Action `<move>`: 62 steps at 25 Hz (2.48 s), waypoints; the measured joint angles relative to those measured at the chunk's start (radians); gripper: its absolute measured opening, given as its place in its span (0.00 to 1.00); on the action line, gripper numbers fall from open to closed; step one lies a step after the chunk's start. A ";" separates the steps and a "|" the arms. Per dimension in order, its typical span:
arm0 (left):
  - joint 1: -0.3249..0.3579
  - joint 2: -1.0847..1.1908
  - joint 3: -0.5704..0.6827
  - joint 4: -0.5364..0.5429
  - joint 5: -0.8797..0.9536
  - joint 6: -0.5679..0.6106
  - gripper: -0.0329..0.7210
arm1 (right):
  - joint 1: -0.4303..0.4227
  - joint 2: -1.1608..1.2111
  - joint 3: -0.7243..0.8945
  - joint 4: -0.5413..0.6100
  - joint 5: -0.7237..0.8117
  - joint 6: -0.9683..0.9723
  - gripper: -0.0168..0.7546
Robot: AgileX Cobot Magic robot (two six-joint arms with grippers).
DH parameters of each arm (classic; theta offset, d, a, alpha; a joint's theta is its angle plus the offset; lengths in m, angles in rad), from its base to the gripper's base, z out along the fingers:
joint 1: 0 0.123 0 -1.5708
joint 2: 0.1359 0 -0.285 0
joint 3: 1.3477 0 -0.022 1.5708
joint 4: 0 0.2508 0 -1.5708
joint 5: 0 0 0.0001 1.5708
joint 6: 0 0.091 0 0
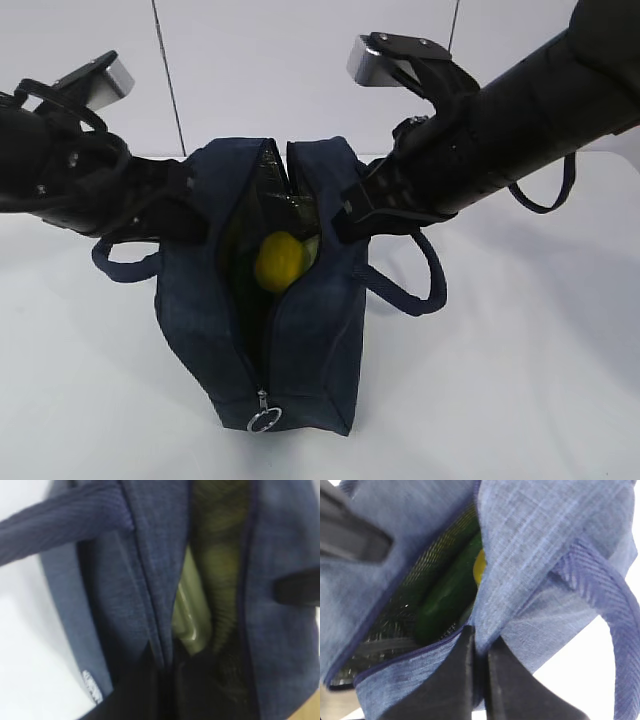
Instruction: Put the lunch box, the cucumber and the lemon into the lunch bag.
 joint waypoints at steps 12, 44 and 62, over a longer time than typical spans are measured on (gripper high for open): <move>-0.106 0.002 0.000 0.043 -0.070 0.002 0.04 | -0.002 0.017 0.000 0.002 -0.001 -0.067 0.02; -0.106 0.006 0.000 0.082 -0.155 0.005 0.58 | -0.002 0.017 -0.058 0.005 -0.008 -0.096 0.33; -0.106 -0.095 0.000 0.089 -0.169 0.109 0.60 | -0.002 -0.045 -0.097 -0.174 0.161 -0.030 0.33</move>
